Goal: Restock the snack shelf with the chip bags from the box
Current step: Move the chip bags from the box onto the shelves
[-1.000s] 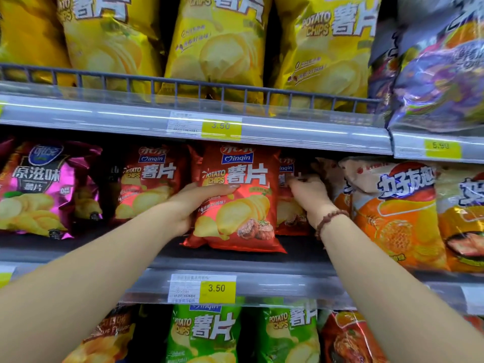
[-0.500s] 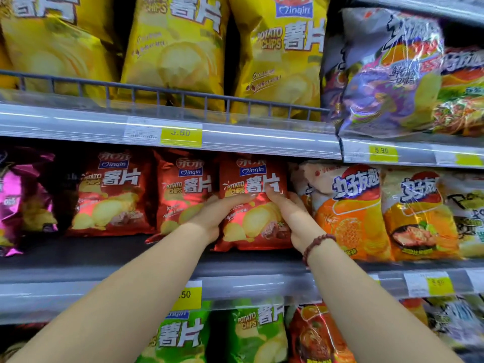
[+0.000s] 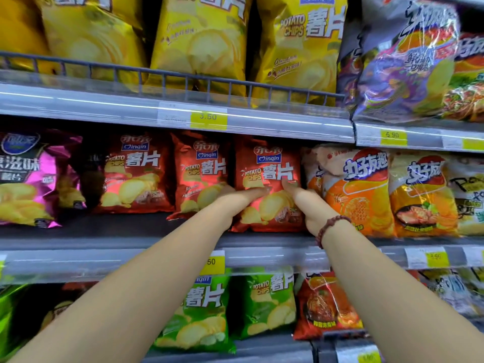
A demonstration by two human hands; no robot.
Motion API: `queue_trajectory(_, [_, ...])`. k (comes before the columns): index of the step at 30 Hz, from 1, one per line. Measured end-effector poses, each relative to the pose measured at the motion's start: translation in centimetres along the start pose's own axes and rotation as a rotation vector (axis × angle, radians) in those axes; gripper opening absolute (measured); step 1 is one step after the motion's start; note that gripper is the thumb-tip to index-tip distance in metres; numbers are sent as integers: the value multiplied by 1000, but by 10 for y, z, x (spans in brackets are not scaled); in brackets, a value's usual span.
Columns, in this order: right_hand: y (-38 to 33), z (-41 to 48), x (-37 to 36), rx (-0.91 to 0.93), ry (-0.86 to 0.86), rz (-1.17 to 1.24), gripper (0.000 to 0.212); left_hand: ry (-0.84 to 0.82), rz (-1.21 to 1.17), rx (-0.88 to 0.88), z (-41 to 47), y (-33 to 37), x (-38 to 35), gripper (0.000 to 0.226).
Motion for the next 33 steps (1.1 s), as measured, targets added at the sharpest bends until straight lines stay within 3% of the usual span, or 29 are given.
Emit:
queue_trajectory(3, [-8, -26, 9, 12, 42, -40, 85, 46, -35, -27, -11, -3, 12, 82])
queue_trajectory(5, [-10, -35, 12, 23, 49, -46, 82, 79, -76, -27, -21, -3, 21, 72])
queue_trajectory(8, [-16, -51, 15, 91, 23, -59, 92, 141, -127, -42, -43, 5, 34, 94])
queue_trajectory(10, [-25, -63, 22, 141, 24, -58, 77, 201, -78, -92, -54, 14, 41, 95])
queue_trajectory(12, [-31, -73, 28, 176, -6, -55, 63, 188, -88, -126, -66, 23, 37, 67])
queue_trajectory(15, [-25, -97, 53, 182, -101, -10, 58, 160, -102, -165, -102, 30, 13, 18])
queue_trajectory(17, [-9, -113, 79, 177, -144, -5, 46, 113, -124, -159, -131, 20, -12, 13])
queue_trajectory(22, [75, -132, 160, 69, -207, -67, 17, 37, -102, -28, -182, -53, -75, 14])
queue_trajectory(26, [160, -135, 213, -104, -164, -68, 13, -17, -9, 111, -211, -131, -116, 10])
queue_trajectory(30, [251, -144, 250, -284, -128, -60, 20, -2, 54, 224, -222, -208, -139, 25])
queue_trajectory(33, [318, -156, 272, -392, -97, -85, 15, -32, 81, 291, -228, -265, -162, 12])
Point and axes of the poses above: each hand's wrist, its own z-axis towards the middle knuckle, its own x-axis out of the back of the hand, y = z × x, the point moved 9 cm from there along z, towards the middle knuckle, and after that the axes turned 7 degrees about y, right-handed, at the moved point
